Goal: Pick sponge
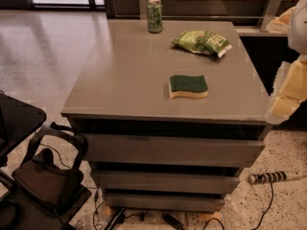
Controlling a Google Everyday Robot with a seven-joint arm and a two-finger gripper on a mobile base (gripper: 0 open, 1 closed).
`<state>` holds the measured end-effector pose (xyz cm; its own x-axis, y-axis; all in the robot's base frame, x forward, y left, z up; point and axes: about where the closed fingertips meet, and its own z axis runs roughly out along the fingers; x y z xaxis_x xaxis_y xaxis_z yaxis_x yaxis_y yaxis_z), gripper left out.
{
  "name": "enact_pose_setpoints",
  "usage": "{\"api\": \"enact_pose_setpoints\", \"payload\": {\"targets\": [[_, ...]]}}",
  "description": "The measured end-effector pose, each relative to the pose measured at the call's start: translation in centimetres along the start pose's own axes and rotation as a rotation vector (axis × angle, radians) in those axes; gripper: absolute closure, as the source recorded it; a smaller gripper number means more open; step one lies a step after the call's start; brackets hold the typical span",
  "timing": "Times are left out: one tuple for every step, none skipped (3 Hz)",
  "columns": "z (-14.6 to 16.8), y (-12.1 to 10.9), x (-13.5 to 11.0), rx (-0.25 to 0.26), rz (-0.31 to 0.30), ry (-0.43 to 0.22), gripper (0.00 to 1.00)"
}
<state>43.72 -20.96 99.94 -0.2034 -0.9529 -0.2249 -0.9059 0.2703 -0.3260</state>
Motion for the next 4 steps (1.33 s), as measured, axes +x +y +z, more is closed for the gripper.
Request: {"api": "enact_pose_setpoints", "payload": {"targets": [[0.0,-0.2,0.1,0.004,0.004,-0.013,0.00],[1.3,-1.4,0.8,0.005,0.056,-0.104,0.00],[5.3,-3.8,3.3,0.020,0.184,-0.283,0.00],[9.5,-5.9,3.6,0.038,0.313,-0.487,0.00]]}}
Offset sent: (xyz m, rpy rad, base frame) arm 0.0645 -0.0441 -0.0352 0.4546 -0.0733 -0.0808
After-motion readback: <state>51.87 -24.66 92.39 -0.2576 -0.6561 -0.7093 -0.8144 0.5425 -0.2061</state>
